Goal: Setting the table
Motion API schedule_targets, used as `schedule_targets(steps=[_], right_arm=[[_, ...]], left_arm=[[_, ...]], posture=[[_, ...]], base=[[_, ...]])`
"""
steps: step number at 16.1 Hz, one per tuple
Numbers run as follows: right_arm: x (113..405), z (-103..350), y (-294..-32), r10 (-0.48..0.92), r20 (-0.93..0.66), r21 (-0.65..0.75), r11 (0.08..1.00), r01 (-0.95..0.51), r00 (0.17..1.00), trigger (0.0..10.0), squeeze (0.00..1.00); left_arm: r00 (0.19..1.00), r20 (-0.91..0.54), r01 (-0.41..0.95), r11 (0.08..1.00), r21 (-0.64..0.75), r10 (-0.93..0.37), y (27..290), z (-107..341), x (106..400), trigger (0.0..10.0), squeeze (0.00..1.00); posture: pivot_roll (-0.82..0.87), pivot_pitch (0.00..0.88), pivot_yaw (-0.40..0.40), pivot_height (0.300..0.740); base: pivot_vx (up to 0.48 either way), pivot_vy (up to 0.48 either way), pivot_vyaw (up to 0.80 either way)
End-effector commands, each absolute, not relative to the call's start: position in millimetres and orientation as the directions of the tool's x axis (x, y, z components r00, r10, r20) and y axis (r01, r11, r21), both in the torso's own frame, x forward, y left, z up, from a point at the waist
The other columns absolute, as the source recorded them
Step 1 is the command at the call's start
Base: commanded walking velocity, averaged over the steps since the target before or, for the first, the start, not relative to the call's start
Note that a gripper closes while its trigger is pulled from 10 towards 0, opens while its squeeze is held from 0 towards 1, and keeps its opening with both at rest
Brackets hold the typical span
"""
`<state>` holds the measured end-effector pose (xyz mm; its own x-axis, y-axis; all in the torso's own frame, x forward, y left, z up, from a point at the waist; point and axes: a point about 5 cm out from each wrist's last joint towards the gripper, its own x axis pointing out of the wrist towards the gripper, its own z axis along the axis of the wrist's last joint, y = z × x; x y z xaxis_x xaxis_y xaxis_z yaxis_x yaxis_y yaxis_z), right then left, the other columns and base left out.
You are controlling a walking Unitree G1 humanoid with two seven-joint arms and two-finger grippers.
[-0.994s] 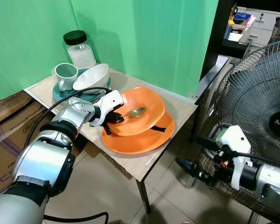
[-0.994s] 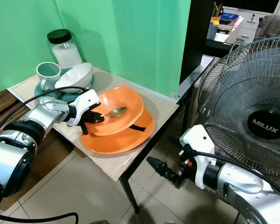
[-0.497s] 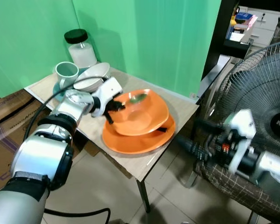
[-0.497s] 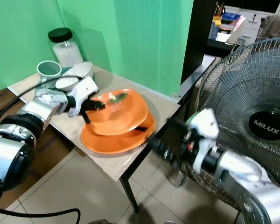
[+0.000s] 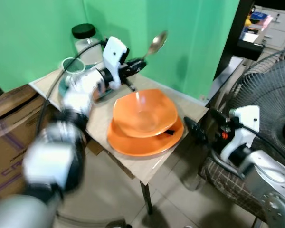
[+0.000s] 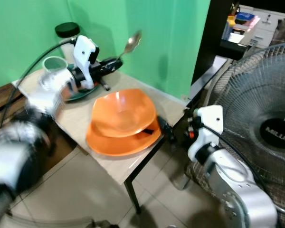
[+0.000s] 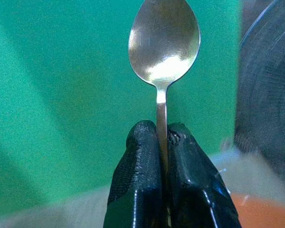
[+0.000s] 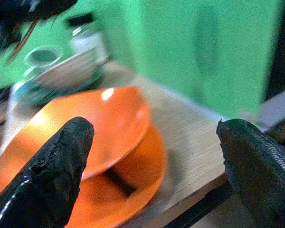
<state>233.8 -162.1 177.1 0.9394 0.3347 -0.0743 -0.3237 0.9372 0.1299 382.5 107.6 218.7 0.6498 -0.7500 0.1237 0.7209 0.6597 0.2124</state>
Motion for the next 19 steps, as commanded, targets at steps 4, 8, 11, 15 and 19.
schedule_targets(steps=[4, 8, 11, 15, 19], right_arm=[[246.3, 189.9, -166.6, 0.216, 0.009, 0.094, 0.972, -0.216, 0.976, 10.0, 0.00], [252.5, 201.0, -159.8, 0.195, 0.058, 0.059, 0.978, -0.199, 0.979, 10.0, 0.00], [251.9, 204.1, -149.9, 0.217, 0.075, 0.078, 0.972, -0.222, 0.973, 10.0, 0.00], [252.4, 209.2, -154.6, 0.178, 0.102, 0.049, 0.982, -0.184, 0.979, 10.0, 0.00], [253.9, 206.8, -160.0, 0.160, 0.089, 0.036, 0.986, -0.164, 0.983, 10.0, 0.00]], left_arm=[[0.628, 0.322, 0.665, 0.704, 0.250, -0.708, 83.1, 241.6, 348.2, 10.0, 0.00], [0.745, 0.431, 0.458, 0.860, 0.226, -0.509, 97.7, 248.6, 320.6, 10.0, 0.00], [0.746, 0.510, 0.386, 0.902, 0.193, -0.429, 99.0, 260.9, 309.0, 10.0, 0.00], [0.794, 0.515, 0.304, 0.945, 0.123, -0.323, 113.9, 256.7, 302.5, 10.0, 0.00], [0.818, 0.499, 0.248, 0.958, 0.143, -0.286, 126.7, 252.9, 296.6, 10.0, 0.00]], posture=[[-0.01, 0.000, 0.051, 0.740], [0.01, 0.000, 0.014, 0.740], [0.02, 0.000, 0.009, 0.740], [0.02, 0.000, 0.017, 0.740], [0.04, 0.000, -0.001, 0.740]], base=[[0.000, 0.000, -0.40], [0.000, 0.000, -0.60], [0.000, 0.000, -0.80], [0.000, 0.000, -0.80], [0.000, 0.000, -0.80]])
